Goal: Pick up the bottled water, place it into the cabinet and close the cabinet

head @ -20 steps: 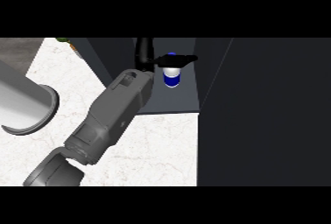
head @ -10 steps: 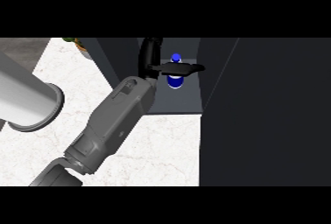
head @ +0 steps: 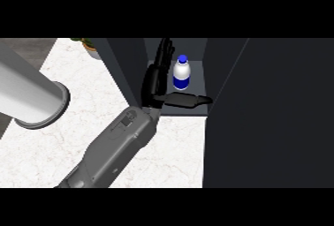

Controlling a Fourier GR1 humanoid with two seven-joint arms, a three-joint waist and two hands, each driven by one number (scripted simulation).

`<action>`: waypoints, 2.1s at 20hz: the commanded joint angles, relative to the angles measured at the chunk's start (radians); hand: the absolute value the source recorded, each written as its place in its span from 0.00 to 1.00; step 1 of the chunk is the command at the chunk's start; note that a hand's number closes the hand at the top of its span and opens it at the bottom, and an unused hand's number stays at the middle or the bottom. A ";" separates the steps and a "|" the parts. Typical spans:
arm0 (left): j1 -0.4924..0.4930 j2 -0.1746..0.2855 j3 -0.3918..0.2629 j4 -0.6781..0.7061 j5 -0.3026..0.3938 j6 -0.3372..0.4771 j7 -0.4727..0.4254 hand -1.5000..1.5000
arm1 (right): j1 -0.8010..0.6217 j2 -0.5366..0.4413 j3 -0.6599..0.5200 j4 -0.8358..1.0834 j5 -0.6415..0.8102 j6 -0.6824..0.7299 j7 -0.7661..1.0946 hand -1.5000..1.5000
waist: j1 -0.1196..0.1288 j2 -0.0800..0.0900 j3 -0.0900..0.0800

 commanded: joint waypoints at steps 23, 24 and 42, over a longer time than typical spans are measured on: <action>0.736 0.269 -0.191 -0.851 -0.088 0.055 0.043 0.00 | 0.003 -0.126 0.376 -0.254 0.141 0.068 0.250 1.00 | -0.006 0.003 -0.002; 0.771 0.315 -0.182 -0.880 -0.086 0.043 0.052 0.00 | -0.018 -0.148 0.368 -0.228 0.125 0.076 0.255 1.00 | 0.000 0.004 -0.002; 1.009 0.460 -0.036 -1.038 0.020 -0.075 -0.028 0.00 | -0.270 0.006 0.946 -0.211 0.515 -0.085 0.478 1.00 | 0.005 -0.002 -0.007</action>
